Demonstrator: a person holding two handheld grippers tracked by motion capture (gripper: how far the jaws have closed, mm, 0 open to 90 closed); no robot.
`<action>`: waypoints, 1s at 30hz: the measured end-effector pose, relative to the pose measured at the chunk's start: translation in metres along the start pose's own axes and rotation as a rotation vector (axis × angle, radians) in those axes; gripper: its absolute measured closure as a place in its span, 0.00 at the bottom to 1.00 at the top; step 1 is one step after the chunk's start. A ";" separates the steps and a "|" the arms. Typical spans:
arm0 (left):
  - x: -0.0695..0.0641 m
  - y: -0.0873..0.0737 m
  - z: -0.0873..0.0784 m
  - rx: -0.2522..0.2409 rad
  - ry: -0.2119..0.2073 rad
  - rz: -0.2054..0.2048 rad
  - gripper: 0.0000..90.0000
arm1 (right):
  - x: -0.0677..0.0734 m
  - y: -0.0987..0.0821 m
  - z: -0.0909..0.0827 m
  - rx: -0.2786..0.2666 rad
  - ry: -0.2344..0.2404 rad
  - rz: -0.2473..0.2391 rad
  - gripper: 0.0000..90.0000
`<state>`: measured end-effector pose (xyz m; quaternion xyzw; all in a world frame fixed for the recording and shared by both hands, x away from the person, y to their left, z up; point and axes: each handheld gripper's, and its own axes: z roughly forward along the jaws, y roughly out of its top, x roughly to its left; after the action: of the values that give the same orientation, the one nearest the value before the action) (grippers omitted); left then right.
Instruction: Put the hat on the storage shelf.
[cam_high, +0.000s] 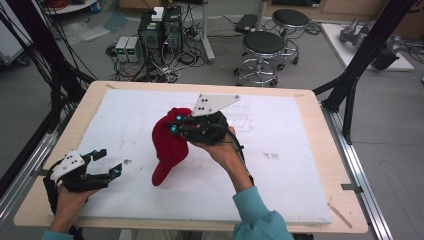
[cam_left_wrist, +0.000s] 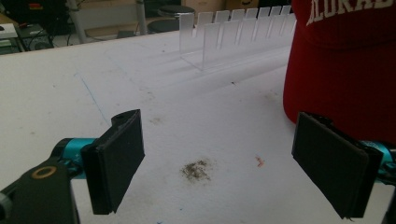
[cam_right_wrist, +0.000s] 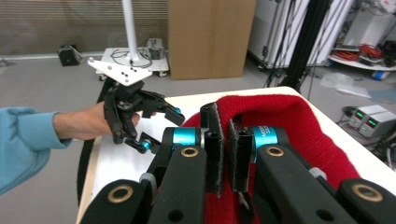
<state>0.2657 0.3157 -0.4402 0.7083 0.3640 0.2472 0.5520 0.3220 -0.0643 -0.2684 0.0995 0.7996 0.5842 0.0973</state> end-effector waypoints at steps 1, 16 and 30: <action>0.000 0.000 0.000 0.000 -0.001 -0.001 0.19 | 0.001 0.001 0.001 0.002 0.001 0.000 0.97; -0.003 0.012 -0.004 -0.044 -0.090 -0.060 0.19 | 0.003 -0.005 -0.004 0.036 0.016 0.010 0.97; -0.006 0.059 0.014 -0.005 -0.338 -0.122 0.18 | 0.003 -0.009 -0.005 0.044 0.020 0.005 0.97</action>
<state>0.2867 0.2952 -0.3868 0.7150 0.3079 0.0914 0.6210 0.3178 -0.0711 -0.2756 0.0977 0.8130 0.5675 0.0858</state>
